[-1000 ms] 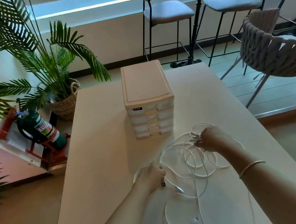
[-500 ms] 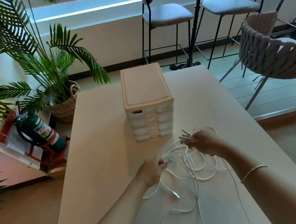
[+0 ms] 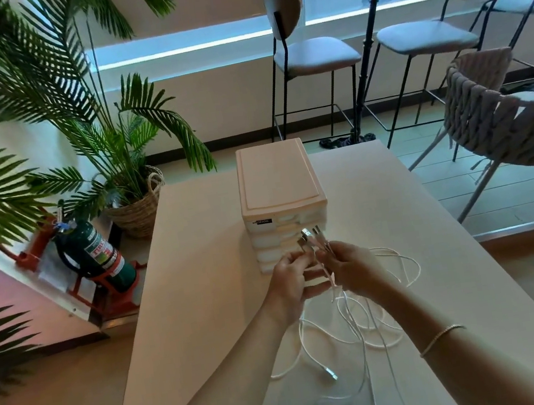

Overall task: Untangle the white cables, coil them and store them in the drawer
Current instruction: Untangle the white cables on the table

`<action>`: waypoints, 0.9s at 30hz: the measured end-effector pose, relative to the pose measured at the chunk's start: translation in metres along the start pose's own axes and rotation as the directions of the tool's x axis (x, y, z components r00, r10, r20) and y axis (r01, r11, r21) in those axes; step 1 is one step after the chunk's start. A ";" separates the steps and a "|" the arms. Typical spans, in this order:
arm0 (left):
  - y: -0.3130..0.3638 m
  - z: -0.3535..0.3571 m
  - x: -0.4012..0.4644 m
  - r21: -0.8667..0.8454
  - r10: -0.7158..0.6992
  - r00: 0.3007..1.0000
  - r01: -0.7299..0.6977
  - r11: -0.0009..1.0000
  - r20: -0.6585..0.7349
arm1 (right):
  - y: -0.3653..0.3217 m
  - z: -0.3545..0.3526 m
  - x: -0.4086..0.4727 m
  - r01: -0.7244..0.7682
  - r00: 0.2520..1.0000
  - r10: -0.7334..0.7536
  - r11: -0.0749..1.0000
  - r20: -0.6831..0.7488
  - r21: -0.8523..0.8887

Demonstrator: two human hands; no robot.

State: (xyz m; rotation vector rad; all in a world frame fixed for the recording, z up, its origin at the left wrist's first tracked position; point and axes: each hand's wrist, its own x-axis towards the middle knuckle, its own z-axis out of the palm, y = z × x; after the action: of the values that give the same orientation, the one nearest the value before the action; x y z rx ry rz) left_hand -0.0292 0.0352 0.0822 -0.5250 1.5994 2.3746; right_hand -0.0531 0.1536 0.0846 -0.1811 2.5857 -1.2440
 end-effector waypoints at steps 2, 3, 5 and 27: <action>0.003 0.000 -0.001 -0.013 -0.002 1.000 0.002 1.000 0.024 | -0.005 0.001 -0.002 0.019 1.000 -0.019 0.997 -0.008 -0.068; 0.004 -0.002 -0.001 -0.002 0.001 1.000 -0.001 1.000 0.031 | -0.007 0.002 -0.002 0.016 1.000 -0.016 0.998 -0.008 -0.066; 0.005 -0.005 -0.002 0.040 0.011 0.999 -0.013 0.999 0.045 | -0.011 0.001 -0.004 0.013 1.000 -0.012 0.998 0.008 -0.068; 0.057 -0.036 0.015 -0.506 0.030 0.981 -0.124 0.854 -0.191 | -0.014 -0.054 0.005 -0.182 0.766 0.256 0.966 0.589 -0.183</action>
State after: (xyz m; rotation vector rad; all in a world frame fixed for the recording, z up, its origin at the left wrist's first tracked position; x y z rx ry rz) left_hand -0.0588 -0.0199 0.1119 -0.8012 1.0297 2.8980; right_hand -0.0732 0.1842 0.1263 -0.2466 2.0343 -0.7768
